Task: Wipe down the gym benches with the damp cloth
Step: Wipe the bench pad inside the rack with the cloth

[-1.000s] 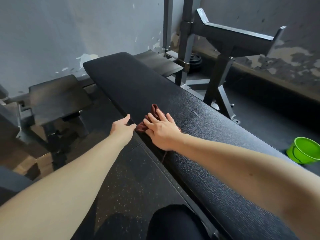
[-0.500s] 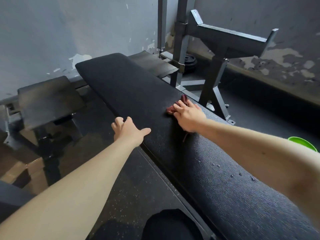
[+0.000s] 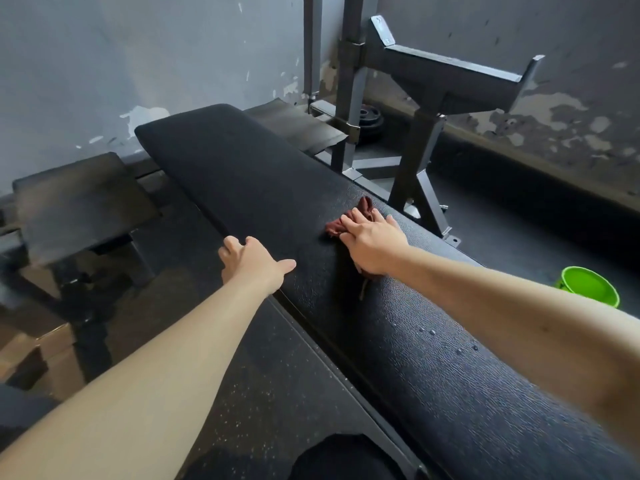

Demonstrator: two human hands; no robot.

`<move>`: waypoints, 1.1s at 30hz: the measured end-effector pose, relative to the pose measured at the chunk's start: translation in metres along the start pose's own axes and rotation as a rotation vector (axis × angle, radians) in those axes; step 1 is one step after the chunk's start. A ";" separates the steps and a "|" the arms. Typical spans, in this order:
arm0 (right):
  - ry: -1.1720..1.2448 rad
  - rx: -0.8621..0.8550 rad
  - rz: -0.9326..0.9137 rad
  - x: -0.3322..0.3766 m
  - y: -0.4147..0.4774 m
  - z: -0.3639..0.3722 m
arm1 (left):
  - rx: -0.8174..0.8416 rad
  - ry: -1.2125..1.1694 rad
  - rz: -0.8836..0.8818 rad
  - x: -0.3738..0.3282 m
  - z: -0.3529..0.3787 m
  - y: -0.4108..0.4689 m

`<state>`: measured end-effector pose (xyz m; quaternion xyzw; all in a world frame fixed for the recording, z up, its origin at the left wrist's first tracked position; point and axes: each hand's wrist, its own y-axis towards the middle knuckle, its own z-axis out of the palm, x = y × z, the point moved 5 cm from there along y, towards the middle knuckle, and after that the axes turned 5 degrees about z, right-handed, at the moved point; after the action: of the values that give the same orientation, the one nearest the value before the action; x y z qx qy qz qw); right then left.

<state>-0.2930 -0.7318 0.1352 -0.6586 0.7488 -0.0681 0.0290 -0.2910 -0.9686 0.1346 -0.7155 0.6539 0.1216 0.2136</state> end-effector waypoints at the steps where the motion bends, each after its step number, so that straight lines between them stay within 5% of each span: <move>1: 0.012 0.003 0.034 -0.006 0.015 -0.003 | 0.004 0.007 0.001 0.000 0.000 0.001; 9: 0.064 -0.033 0.190 -0.014 0.049 -0.008 | -0.008 0.032 0.000 0.002 -0.001 -0.004; 17: 0.048 -0.048 0.146 0.015 -0.052 0.014 | -0.118 -0.033 0.047 0.001 0.001 -0.034; 23: 0.032 -0.021 0.065 0.021 -0.105 0.021 | -0.030 0.070 0.099 -0.004 0.007 -0.049; 33: 0.049 0.020 0.225 -0.034 -0.006 -0.004 | 0.005 0.185 0.107 -0.008 0.009 -0.033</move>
<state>-0.2829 -0.6986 0.1381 -0.5681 0.8179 -0.0876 0.0248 -0.2579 -0.9553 0.1350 -0.6871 0.7086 0.0646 0.1472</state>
